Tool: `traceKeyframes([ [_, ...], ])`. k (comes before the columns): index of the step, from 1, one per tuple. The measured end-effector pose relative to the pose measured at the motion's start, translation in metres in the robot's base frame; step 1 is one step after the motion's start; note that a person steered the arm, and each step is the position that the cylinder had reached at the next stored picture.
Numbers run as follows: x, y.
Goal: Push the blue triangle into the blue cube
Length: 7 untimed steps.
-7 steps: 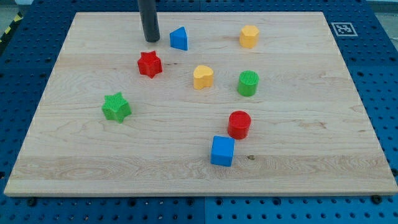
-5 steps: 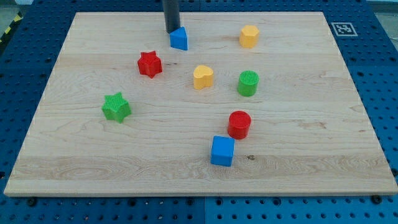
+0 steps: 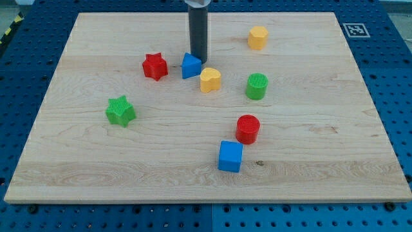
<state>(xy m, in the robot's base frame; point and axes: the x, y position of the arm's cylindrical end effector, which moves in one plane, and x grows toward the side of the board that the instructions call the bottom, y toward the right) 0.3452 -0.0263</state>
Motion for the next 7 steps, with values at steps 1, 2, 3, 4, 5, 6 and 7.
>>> traceKeyframes([
  [1, -0.001, -0.022],
  [2, 0.027, -0.019],
  [3, 0.057, -0.018],
  [4, 0.070, -0.025],
  [5, 0.095, -0.028],
  [6, 0.130, -0.028],
  [7, 0.137, -0.034],
])
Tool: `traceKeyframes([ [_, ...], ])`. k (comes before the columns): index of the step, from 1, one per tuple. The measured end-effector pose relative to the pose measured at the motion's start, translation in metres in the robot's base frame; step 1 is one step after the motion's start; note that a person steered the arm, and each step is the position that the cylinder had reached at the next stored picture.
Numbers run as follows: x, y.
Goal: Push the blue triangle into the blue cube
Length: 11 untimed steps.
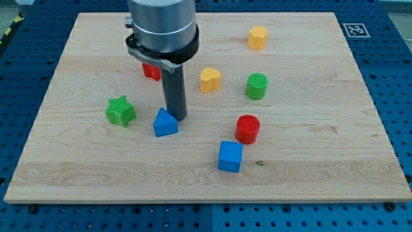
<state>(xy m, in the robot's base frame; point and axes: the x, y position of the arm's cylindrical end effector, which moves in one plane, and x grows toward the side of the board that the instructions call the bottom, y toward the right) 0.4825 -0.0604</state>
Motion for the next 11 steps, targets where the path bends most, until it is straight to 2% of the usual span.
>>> traceKeyframes([
  [2, 0.000, -0.046],
  [6, 0.061, -0.024],
  [8, 0.089, -0.064],
  [9, 0.097, -0.055],
  [11, 0.097, 0.023],
])
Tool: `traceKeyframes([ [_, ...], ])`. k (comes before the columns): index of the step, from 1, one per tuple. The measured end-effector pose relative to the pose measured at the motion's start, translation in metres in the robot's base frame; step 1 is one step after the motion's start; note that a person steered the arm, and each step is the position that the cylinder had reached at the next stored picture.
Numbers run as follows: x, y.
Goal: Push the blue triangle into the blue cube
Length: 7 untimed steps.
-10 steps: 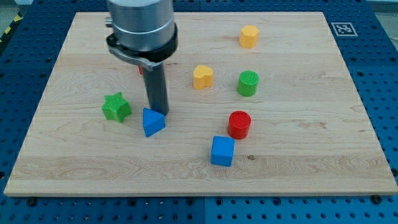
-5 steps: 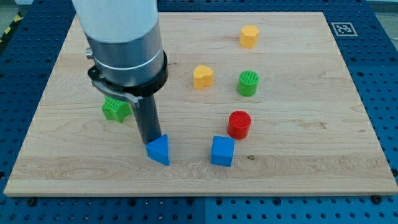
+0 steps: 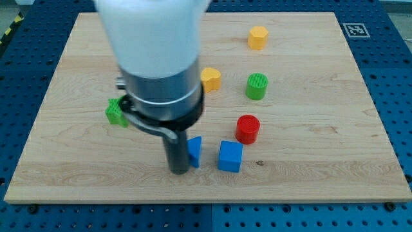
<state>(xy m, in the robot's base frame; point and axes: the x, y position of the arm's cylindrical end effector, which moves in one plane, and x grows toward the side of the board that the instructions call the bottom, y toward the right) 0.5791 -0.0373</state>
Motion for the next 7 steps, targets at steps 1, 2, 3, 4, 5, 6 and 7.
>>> traceKeyframes([
  [1, 0.000, -0.007],
  [2, -0.015, -0.050],
  [3, -0.033, -0.023],
  [4, -0.029, 0.019],
  [5, -0.022, 0.042],
  [6, -0.025, 0.030],
  [7, -0.057, -0.002],
])
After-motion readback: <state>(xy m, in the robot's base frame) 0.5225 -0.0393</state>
